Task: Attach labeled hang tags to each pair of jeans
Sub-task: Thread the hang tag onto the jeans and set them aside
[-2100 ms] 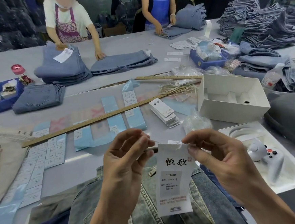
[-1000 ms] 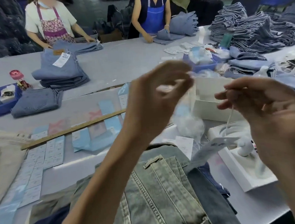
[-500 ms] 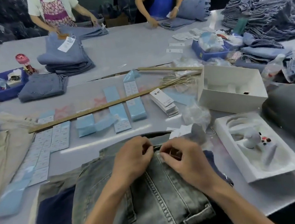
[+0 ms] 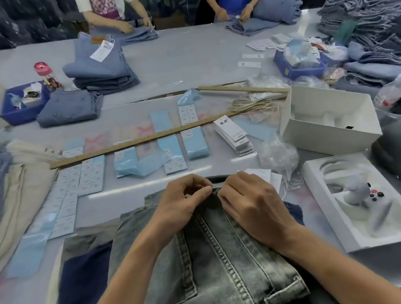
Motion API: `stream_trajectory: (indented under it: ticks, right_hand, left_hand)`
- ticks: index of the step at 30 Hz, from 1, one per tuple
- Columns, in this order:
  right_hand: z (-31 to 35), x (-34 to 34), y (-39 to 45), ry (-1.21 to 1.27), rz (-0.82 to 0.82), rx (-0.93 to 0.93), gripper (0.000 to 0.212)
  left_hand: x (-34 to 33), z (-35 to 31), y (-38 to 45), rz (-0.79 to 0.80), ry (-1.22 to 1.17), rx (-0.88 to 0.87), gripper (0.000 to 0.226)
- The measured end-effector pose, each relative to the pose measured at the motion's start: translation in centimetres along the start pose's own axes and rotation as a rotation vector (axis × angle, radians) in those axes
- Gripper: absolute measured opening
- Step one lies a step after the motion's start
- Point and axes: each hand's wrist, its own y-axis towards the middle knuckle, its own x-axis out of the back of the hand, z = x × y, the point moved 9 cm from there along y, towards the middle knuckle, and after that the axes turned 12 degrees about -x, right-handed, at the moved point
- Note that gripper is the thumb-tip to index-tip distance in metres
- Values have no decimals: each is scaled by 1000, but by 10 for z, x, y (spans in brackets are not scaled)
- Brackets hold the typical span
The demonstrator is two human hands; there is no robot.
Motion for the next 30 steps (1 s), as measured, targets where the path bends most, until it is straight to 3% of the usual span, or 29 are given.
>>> stream_trajectory:
  ticks: [5,11,18,22,26,30]
  right_hand:
    - [7,-6,4,-30,-24,86,18]
    - [21,-15,7,-114,92,274,21]
    - [22,-29,15,-181,262,305,14]
    - [15,-24,14,-155,214,233,15]
    - [-2,-17,19,15,180,-26,19]
    - [-10,-27,17,197,334,-137,4]
  left_hand:
    - [0,13,0,0,-63,86,23]
    - [-17,10,9,283,52,100,26]
    - [-11,14,9,156,85,48,12]
    - [-14,12,9,150,20,-5,25]
    - [-10,14,8,54,5,-31,28]
    - [-3,20,4,-84,-102,-9,20]
